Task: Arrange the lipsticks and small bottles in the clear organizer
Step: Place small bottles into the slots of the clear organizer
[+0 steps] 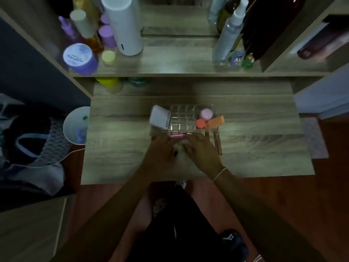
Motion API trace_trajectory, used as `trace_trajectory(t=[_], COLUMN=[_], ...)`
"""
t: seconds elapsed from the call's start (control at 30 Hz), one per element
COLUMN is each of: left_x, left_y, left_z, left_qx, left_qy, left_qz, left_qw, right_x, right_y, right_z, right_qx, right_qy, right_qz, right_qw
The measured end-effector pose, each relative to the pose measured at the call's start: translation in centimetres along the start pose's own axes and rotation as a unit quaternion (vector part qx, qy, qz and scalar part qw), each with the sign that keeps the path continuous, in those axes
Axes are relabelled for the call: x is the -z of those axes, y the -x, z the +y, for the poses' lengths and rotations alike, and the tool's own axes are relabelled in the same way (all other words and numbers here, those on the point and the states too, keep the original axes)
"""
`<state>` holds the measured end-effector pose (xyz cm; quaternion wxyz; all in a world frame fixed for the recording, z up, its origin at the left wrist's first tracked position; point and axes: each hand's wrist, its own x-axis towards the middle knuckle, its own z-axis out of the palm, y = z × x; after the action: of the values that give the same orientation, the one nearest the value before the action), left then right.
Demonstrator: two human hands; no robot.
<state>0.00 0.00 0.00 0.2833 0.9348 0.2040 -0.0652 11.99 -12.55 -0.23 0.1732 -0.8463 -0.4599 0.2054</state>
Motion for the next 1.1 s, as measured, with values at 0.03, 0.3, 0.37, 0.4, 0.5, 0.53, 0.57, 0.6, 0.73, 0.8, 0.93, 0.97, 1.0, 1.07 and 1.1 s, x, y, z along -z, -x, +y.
trace_trajectory(t=[0.03, 0.3, 0.37, 0.4, 0.5, 0.53, 0.57, 0.6, 0.73, 0.8, 0.93, 0.97, 1.0, 1.07, 1.1], left_x=[-0.1, -0.5, -0.6, -0.6, -0.8, -0.9, -0.9, -1.0, -0.6, -0.5, 0.4, 0.7, 1.0, 2.0, 2.5], left_y=[0.0, -0.3, -0.1, -0.1, 0.1, 0.1, 0.1, 0.2, 0.0, 0.1, 0.8, 1.0, 1.0, 0.7, 0.4], left_z=[0.0, 0.2, 0.1, 0.0, 0.1, 0.1, 0.1, 0.0, -0.1, -0.3, -0.1, -0.1, -0.2, -0.1, -0.1], left_qx=[-0.003, 0.019, 0.029, 0.029, 0.033, 0.035, 0.036, 0.034, 0.027, 0.017, 0.024, 0.028, 0.032, 0.047, 0.058], left_qy=[-0.018, -0.061, -0.064, -0.067, -0.080, -0.085, -0.091, -0.095, -0.103, -0.089, -0.002, 0.023, 0.043, 0.079, 0.094], left_qz=[-0.005, -0.022, -0.024, -0.020, -0.006, 0.000, 0.001, 0.001, -0.007, 0.013, 0.088, 0.112, 0.135, 0.164, 0.173], left_qw=[1.000, 0.998, 0.997, 0.997, 0.996, 0.996, 0.995, 0.995, 0.994, 0.996, 0.996, 0.993, 0.989, 0.982, 0.979], right_x=[-0.3, -1.1, -0.9, -1.0, -1.0, -1.2, -1.3, -1.3, -1.3, -1.1, -0.2, 0.0, 0.3, 0.6, 0.8], right_y=[-0.4, -1.7, -2.0, -2.1, -2.4, -2.5, -2.6, -2.7, -3.2, -2.8, -1.9, -1.8, -1.8, -2.0, -2.2], right_z=[0.1, 1.1, 1.2, 1.3, 1.4, 1.6, 1.8, 1.9, 2.3, 2.2, 2.1, 1.9, 1.7, 1.1, 0.8], right_qx=[0.003, 0.036, 0.048, 0.050, 0.027, 0.022, 0.020, 0.022, 0.014, 0.009, 0.004, 0.001, -0.006, -0.025, -0.036], right_qy=[0.005, 0.040, 0.078, 0.099, 0.119, 0.110, 0.104, 0.098, 0.063, 0.030, -0.067, -0.094, -0.120, -0.158, -0.167], right_qz=[-0.009, 0.018, 0.052, 0.063, 0.051, 0.041, 0.031, 0.024, 0.009, 0.000, -0.021, -0.026, -0.030, -0.027, -0.024], right_qw=[1.000, 0.998, 0.994, 0.992, 0.991, 0.993, 0.994, 0.995, 0.998, 1.000, 0.998, 0.995, 0.992, 0.987, 0.985])
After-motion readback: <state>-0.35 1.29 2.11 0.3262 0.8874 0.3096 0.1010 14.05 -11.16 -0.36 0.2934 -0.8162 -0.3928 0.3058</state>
